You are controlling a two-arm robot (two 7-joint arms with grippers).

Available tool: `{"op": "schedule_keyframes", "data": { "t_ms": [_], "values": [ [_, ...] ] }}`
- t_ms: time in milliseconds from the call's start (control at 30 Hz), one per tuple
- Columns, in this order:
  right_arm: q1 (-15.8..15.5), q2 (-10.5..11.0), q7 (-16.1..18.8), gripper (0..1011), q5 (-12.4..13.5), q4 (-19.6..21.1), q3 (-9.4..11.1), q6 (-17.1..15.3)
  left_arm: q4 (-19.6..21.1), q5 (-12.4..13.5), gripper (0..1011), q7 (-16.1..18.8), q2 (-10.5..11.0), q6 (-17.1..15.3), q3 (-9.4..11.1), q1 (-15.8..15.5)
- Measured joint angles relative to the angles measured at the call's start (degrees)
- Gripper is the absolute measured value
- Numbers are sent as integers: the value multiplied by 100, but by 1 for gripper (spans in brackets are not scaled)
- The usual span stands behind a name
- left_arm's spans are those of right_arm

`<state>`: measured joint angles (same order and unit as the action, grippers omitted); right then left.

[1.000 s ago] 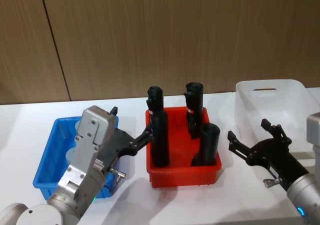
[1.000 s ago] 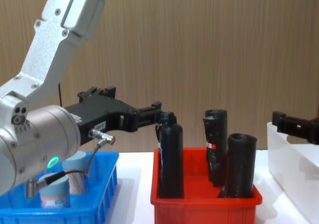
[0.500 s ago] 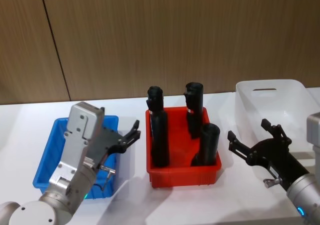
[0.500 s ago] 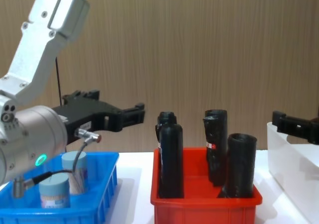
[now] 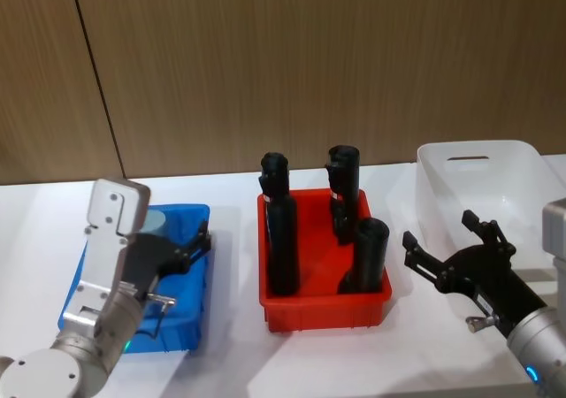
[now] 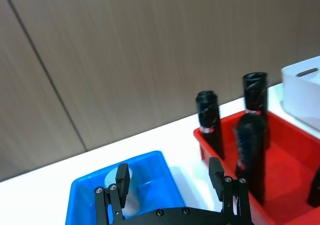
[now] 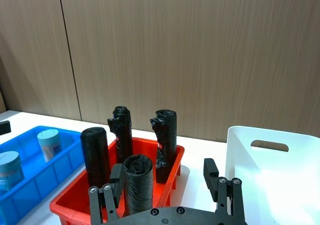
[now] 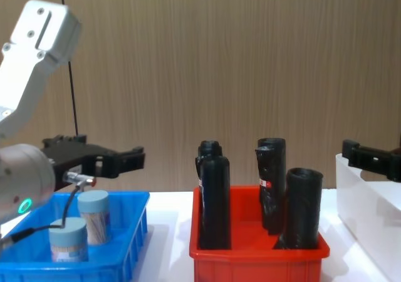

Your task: Pick the cotton swabs from the blue box and place them into the white box.

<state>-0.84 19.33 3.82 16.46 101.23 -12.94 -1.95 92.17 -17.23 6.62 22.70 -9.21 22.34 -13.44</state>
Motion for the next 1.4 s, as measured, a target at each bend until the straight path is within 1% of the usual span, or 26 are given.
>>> {"op": "schedule_keyframes", "data": {
  "t_ms": [167, 300, 367, 700, 933, 1067, 1400],
  "values": [
    [0, 0, 0, 1001, 0, 0, 0, 0, -67, -168, 1004, 180, 15, -180, -92, 1],
    [0, 0, 0, 1002, 0, 0, 0, 0, -109, -271, 1004, 262, 28, -264, -146, 8],
    [0, 0, 0, 1001, 0, 0, 0, 0, -161, -365, 1004, 334, 40, -328, -197, 15],
    [0, 0, 0, 1002, 0, 0, 0, 0, -373, -625, 1004, 390, 54, -437, -323, 10],
    [0, 0, 0, 1001, 0, 0, 0, 0, -594, -768, 1004, 306, 31, -458, -387, -48],
    [0, 0, 0, 1001, 0, 0, 0, 0, -784, -835, 1004, 195, 5, -466, -425, -113],
    [0, 0, 0, 1001, 0, 0, 0, 0, -1209, -924, 1004, -38, -67, -508, -496, -287]
  ]
}}
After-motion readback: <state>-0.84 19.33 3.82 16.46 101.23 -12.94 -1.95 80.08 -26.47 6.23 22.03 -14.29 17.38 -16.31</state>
